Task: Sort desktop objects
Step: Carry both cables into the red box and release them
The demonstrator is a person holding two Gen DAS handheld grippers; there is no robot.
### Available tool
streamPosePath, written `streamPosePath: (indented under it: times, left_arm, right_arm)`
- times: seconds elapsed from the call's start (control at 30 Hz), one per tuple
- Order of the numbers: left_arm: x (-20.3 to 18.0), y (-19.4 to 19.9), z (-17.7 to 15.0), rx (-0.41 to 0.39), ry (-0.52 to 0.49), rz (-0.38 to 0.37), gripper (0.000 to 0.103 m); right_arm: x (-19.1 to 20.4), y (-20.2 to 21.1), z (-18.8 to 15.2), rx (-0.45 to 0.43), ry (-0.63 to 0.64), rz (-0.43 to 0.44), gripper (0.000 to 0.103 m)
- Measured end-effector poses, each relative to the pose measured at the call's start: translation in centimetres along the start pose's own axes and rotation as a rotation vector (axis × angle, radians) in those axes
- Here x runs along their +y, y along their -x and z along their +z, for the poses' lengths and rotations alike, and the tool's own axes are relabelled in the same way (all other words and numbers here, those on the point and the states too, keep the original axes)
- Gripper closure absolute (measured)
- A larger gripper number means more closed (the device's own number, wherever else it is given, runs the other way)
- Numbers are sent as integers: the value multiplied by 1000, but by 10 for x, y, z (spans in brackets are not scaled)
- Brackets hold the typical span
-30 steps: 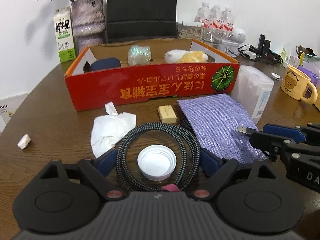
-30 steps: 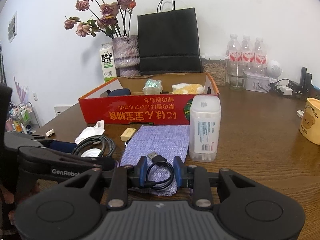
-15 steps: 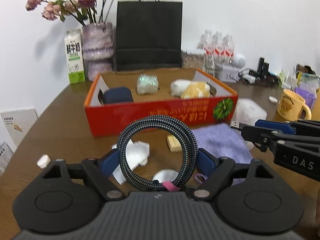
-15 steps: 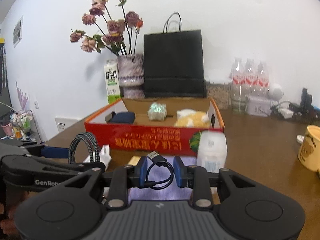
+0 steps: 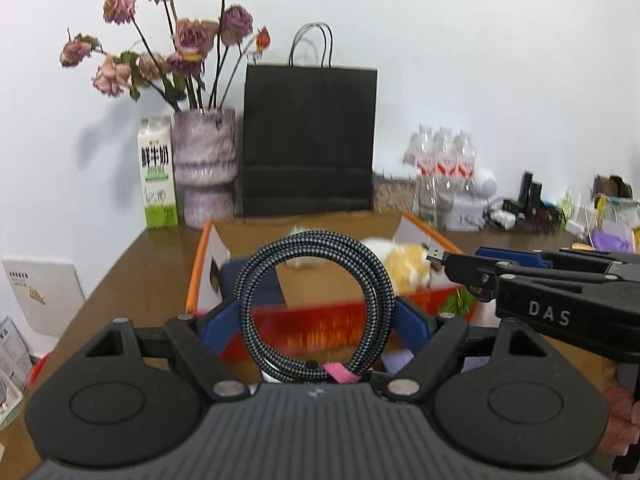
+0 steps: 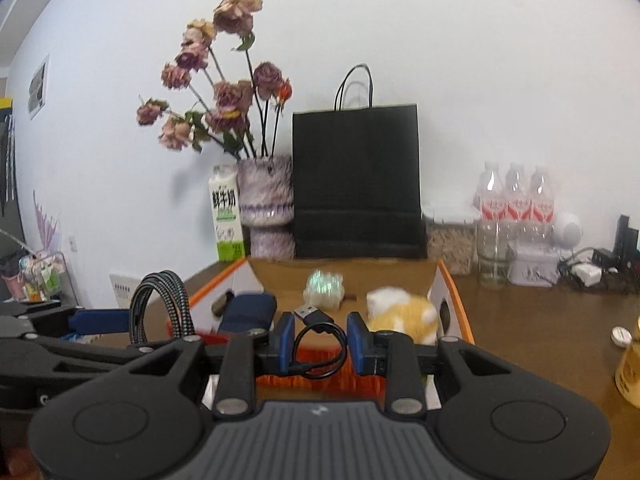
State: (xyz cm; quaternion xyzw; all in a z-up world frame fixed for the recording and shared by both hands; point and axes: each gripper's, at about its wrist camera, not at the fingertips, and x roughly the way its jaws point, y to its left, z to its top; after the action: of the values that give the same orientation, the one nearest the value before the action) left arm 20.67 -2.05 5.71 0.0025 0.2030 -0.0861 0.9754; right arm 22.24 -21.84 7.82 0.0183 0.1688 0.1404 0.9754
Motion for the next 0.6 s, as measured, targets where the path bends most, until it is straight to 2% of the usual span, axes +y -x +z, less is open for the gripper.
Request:
streamPosePath:
  times: [0.17,0.3,0.6]
  left_arm:
    - [8,-27,28,-48,16,19,20]
    - [18,-55,44,-54,45,33,20]
    - [40,-129,48,18,68,69,20]
  right_arm:
    - [-2,-34,27,-26,-26,-16,76]
    - [-7,-68,42,-25,-72,-30,76]
    - [-16,-138,41,48,-118,-75,76]
